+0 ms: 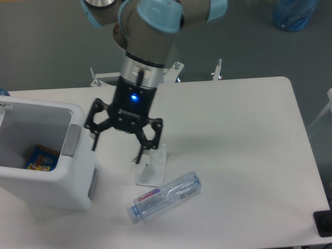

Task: Open the trash can

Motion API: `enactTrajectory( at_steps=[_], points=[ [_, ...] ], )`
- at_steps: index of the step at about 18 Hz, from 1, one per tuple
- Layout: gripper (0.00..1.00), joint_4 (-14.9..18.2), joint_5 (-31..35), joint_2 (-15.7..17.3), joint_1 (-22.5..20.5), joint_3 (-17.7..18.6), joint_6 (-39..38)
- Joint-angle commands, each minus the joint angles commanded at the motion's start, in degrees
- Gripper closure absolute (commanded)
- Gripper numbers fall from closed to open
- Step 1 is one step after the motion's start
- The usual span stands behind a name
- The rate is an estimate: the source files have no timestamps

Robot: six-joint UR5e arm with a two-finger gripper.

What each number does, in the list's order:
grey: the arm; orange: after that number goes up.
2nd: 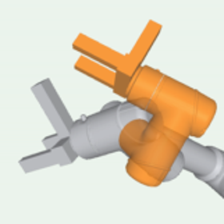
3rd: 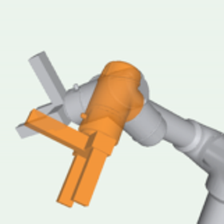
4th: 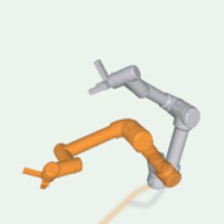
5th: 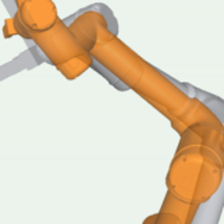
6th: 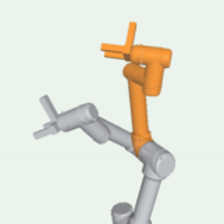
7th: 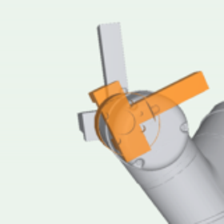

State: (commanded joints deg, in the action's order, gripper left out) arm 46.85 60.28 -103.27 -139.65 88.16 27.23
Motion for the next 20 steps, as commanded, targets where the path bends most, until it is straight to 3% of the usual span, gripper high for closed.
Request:
enactTrajectory(
  at_steps=[5, 11, 15, 20],
  points=[
    [0.0, -0.18, 12.65, -2.72, -4.22, -0.79, 19.76],
    [0.0, 0.44, 22.5, -9.49, -6.24, -6.41, 25.33],
    [0.0, 2.72, 22.95, -11.43, -8.52, -7.56, 27.08],
    [0.0, 6.68, 23.21, -12.4, -13.53, -7.13, 46.21]
  ],
)
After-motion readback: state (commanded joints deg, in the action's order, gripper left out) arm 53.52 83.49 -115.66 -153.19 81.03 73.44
